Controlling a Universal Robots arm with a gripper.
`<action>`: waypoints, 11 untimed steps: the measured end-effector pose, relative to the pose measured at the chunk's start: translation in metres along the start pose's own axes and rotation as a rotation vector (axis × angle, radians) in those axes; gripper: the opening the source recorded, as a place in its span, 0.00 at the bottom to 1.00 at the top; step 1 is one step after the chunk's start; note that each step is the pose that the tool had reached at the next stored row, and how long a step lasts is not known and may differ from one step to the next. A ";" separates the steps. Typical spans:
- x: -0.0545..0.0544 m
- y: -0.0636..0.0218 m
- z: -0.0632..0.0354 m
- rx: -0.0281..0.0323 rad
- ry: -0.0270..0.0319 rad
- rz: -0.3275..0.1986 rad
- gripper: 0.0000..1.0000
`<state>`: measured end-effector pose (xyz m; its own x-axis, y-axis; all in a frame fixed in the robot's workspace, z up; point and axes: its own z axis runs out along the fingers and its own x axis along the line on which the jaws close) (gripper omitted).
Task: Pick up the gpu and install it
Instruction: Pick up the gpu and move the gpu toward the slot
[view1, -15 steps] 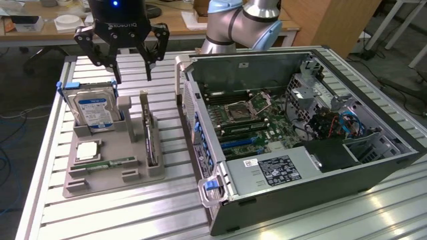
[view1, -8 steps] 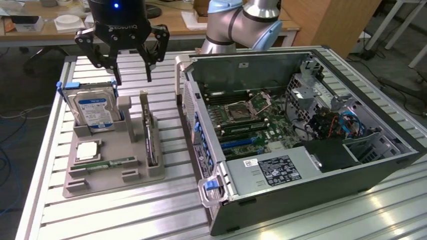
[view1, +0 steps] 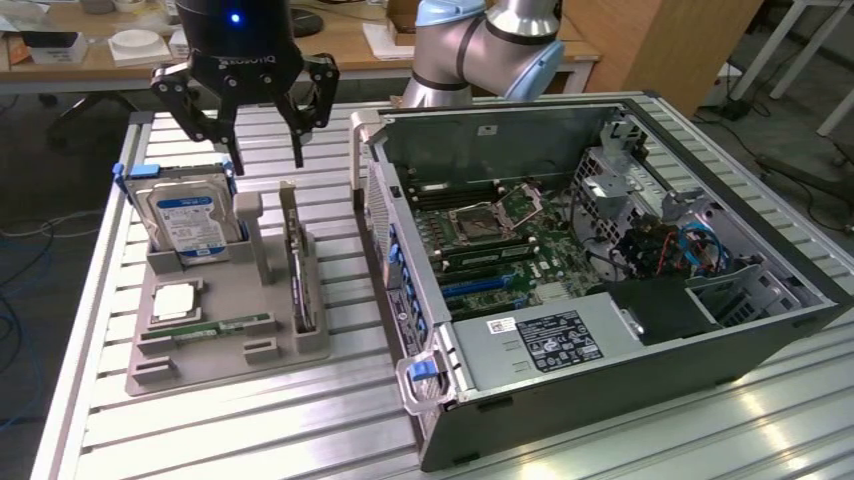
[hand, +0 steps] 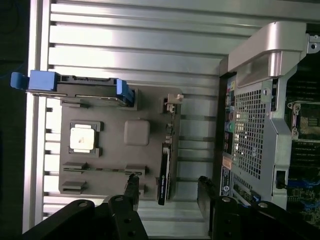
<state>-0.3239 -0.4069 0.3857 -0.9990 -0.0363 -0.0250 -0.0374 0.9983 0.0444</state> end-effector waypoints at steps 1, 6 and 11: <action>0.000 -0.0001 0.0005 0.0000 0.0000 0.000 0.59; 0.000 -0.0008 0.0027 -0.0001 0.0000 -0.001 0.59; 0.000 -0.0012 0.0043 0.0000 0.0001 -0.002 0.59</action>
<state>-0.3240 -0.4079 0.3813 -0.9990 -0.0380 -0.0249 -0.0391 0.9983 0.0444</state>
